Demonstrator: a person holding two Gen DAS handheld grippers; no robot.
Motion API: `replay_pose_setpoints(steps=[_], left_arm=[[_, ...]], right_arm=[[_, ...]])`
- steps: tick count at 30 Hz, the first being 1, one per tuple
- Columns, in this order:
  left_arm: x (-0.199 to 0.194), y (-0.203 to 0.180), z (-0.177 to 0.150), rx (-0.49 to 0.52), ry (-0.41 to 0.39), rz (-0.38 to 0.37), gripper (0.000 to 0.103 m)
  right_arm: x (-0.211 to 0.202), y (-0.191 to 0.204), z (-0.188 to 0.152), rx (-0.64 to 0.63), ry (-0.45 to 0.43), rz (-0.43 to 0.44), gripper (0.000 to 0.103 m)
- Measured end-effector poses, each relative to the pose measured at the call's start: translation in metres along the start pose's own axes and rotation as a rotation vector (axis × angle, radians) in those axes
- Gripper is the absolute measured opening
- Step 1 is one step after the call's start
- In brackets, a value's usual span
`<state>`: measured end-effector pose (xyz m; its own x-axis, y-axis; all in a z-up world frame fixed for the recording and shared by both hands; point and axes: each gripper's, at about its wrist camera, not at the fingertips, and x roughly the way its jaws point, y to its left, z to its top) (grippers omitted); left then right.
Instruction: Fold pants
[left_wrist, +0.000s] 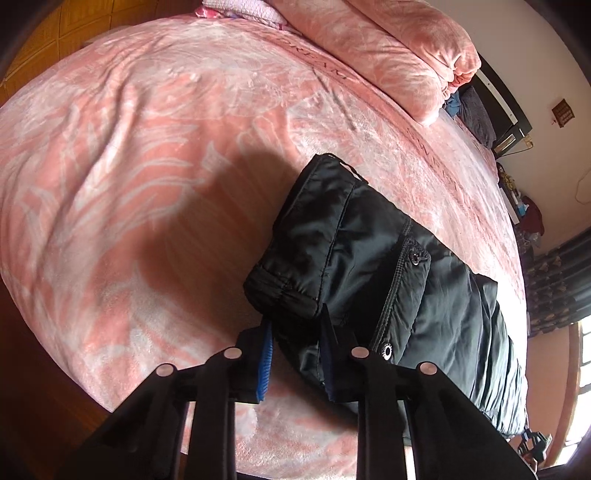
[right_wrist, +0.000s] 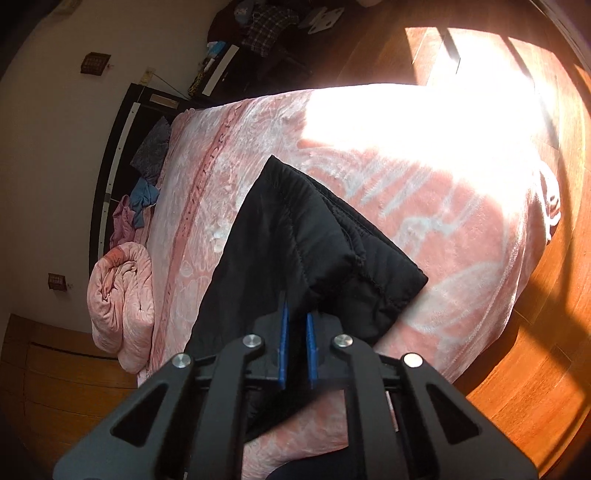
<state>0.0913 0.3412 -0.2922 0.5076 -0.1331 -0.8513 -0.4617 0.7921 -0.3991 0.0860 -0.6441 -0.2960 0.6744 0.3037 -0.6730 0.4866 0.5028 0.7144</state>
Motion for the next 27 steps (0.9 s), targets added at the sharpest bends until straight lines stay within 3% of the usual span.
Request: replay_pose_setpoints(steps=[4,11,14,16,18,19,21,25,27], left_arm=[[0.004,0.002,0.001,-0.003,0.027,0.004,0.021],[0.009,0.006,-0.002,-0.005,0.036,0.007,0.021],[0.010,0.004,-0.003,0.006,0.033,0.011,0.023],[0.004,0.001,-0.004,0.041,0.018,0.011,0.025],[-0.005,-0.003,-0.008,0.073,-0.002,0.012,0.028],[-0.009,-0.005,-0.010,0.086,-0.012,0.010,0.032],[-0.015,-0.009,-0.016,0.099,-0.029,-0.011,0.054],[-0.013,-0.022,-0.025,0.136,-0.033,-0.021,0.058],[-0.009,-0.023,-0.026,0.126,-0.030,-0.018,0.065]], right_arm=[[0.004,-0.016,-0.004,0.008,0.008,-0.044,0.006],[0.012,-0.037,-0.010,0.045,0.005,-0.040,0.007],[0.009,-0.042,-0.008,0.058,0.006,-0.026,0.021],[-0.009,-0.049,-0.005,0.100,-0.059,-0.007,0.033],[-0.028,-0.054,-0.003,0.120,-0.108,-0.003,0.038],[-0.031,-0.057,-0.003,0.131,-0.100,0.025,0.039],[-0.033,-0.057,-0.005,0.134,-0.075,0.052,0.047],[-0.026,-0.056,-0.009,0.123,-0.050,0.062,0.048],[-0.019,-0.056,-0.010,0.135,-0.040,0.066,0.048]])
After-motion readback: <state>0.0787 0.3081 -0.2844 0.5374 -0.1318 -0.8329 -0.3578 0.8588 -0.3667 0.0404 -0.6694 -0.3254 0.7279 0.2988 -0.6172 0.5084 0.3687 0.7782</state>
